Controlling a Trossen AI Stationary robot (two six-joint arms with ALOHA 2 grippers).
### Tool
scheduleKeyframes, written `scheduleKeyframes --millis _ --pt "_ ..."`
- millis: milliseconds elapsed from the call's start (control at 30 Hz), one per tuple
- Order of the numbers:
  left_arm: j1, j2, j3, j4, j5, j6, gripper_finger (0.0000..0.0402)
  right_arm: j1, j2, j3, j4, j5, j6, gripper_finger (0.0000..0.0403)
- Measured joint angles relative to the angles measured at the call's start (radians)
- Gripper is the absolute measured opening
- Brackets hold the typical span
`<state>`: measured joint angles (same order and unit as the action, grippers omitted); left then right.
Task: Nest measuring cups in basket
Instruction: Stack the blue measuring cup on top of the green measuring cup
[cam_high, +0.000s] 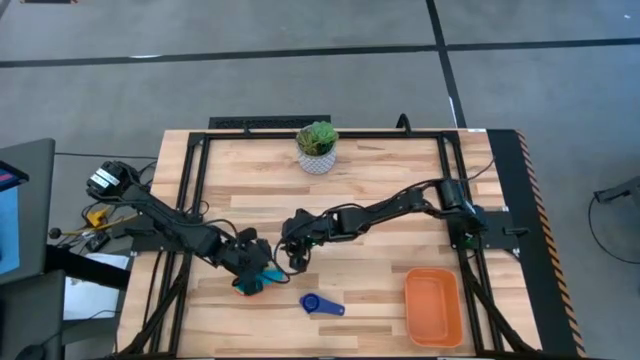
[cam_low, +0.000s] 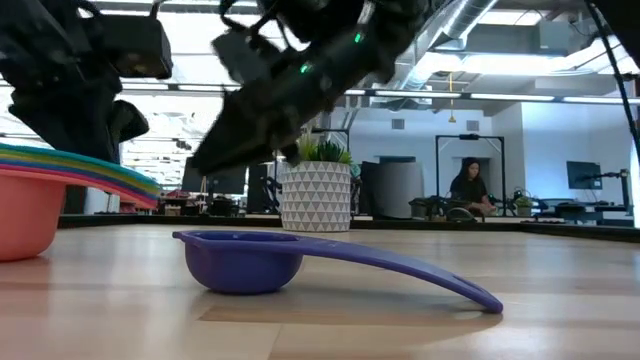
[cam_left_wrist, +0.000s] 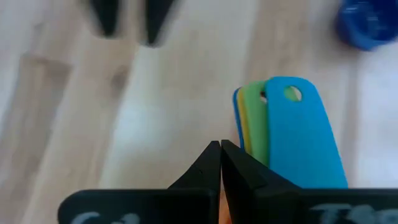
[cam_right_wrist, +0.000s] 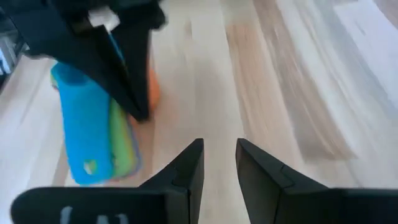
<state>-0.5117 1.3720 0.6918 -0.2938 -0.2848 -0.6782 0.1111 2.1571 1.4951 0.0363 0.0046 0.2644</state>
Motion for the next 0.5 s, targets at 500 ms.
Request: scheduleKeyframes --millis 500 --pt "-0.083 0.000 0.000 0.069 0.305 0.003 0.0000 0.012 -0.184 -0.002 -0.233 0.061 -0.057 0.0118"
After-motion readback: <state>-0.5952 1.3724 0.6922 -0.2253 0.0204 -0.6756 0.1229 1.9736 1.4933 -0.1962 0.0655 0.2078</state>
